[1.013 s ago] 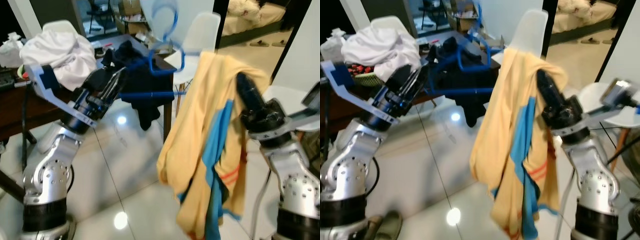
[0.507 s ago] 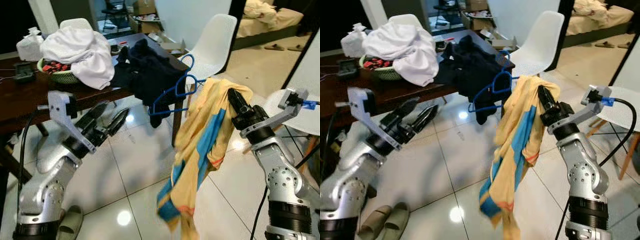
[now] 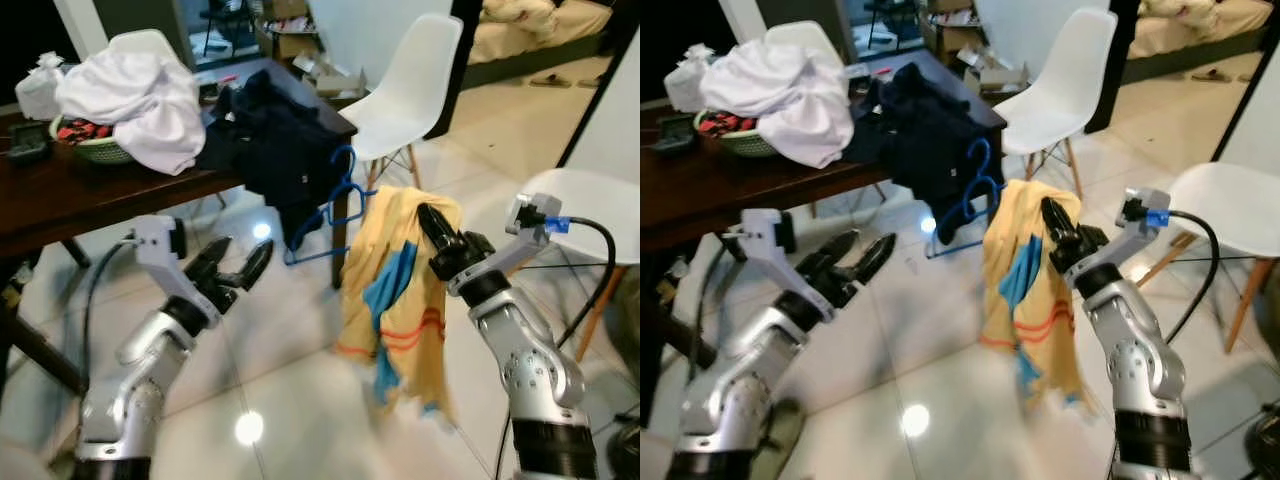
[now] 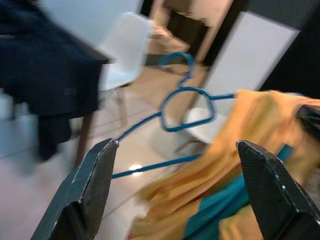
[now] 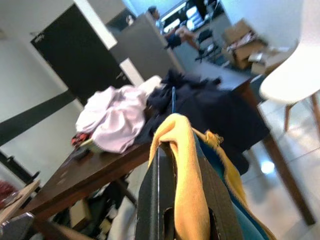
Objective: Hang hanger
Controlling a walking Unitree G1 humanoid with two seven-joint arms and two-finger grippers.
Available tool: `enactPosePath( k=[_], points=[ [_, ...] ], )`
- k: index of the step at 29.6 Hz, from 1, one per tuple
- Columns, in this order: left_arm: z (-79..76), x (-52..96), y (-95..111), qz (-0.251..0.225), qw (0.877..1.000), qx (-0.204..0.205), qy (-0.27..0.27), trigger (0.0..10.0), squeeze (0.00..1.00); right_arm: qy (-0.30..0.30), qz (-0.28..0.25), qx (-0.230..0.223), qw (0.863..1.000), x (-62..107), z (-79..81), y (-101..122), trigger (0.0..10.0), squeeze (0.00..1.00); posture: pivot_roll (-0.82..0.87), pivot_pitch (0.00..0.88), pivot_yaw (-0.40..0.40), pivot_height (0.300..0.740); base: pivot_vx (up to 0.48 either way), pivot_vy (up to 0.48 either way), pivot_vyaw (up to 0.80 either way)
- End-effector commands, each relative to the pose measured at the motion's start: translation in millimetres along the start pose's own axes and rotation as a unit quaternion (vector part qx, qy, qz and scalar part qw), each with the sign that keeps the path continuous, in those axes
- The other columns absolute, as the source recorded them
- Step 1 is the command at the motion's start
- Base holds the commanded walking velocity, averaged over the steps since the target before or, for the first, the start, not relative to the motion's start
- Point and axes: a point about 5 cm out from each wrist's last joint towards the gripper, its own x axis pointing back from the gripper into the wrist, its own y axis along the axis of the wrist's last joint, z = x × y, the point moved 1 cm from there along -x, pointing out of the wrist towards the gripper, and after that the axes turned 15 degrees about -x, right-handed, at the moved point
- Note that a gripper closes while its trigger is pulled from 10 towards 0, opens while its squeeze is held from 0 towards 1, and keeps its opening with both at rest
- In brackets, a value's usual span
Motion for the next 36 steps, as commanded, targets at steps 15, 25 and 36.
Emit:
enactPosePath(
  k=[15,25,36],
  points=[
    [10.2,-7.5,7.7,-0.013,0.999,-0.025,0.025,10.0,0.00,0.019,-0.007,0.024,1.000,-1.9,6.4,6.1,10.0,0.00,-0.02,0.067,0.024,0.740,0.000,-0.244,0.00],
    [12.9,-9.3,24.4,-0.041,0.997,-0.054,0.022,10.0,0.00,0.018,-0.011,0.028,0.999,-1.7,5.7,7.7,10.0,0.00,-0.02,0.066,0.022,0.740,0.099,0.000,0.00],
    [5.4,-14.2,39.4,-0.063,0.995,-0.071,0.003,10.0,0.00,0.032,-0.015,0.042,0.998,-0.4,10.3,1.5,10.0,0.00,-0.01,0.069,0.026,0.740,0.276,0.000,0.26]
  ],
)
